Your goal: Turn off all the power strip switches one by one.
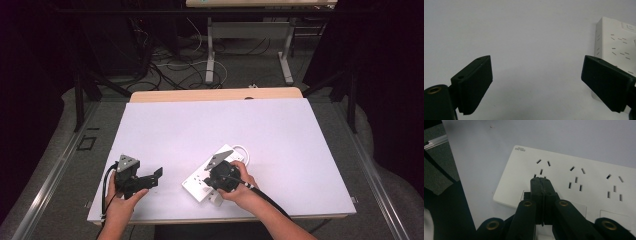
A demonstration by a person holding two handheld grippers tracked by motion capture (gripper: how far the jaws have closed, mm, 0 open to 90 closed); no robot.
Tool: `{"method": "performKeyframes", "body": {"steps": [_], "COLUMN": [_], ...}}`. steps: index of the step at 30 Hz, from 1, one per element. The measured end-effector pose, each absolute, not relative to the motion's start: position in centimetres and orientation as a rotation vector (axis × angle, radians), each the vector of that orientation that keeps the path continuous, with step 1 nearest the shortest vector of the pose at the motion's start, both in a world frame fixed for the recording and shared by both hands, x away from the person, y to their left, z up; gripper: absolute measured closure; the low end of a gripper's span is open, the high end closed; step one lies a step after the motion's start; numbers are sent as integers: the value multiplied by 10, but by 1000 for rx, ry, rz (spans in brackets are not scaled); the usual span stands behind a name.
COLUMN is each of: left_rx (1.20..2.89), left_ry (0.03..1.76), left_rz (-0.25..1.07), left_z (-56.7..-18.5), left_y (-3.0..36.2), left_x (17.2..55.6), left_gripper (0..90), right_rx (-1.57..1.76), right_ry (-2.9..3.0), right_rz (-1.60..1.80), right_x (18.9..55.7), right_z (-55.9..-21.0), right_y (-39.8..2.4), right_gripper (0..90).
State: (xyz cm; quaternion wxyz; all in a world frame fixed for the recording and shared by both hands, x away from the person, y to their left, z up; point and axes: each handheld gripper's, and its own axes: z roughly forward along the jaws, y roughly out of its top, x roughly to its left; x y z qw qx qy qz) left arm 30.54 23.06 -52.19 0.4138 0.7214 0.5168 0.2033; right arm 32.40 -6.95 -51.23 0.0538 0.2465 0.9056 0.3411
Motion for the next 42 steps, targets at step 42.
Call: {"method": "performKeyframes", "body": {"steps": [42], "left_rx": [1813], "left_ry": [1301], "left_rz": [511], "left_z": [-521], "left_y": [231], "left_x": [305], "left_gripper": [101], "right_rx": [711], "right_ry": [2798], "right_rz": [997], "right_x": [316], "right_z": [-522], "right_y": [-55], "right_gripper": [900]}}
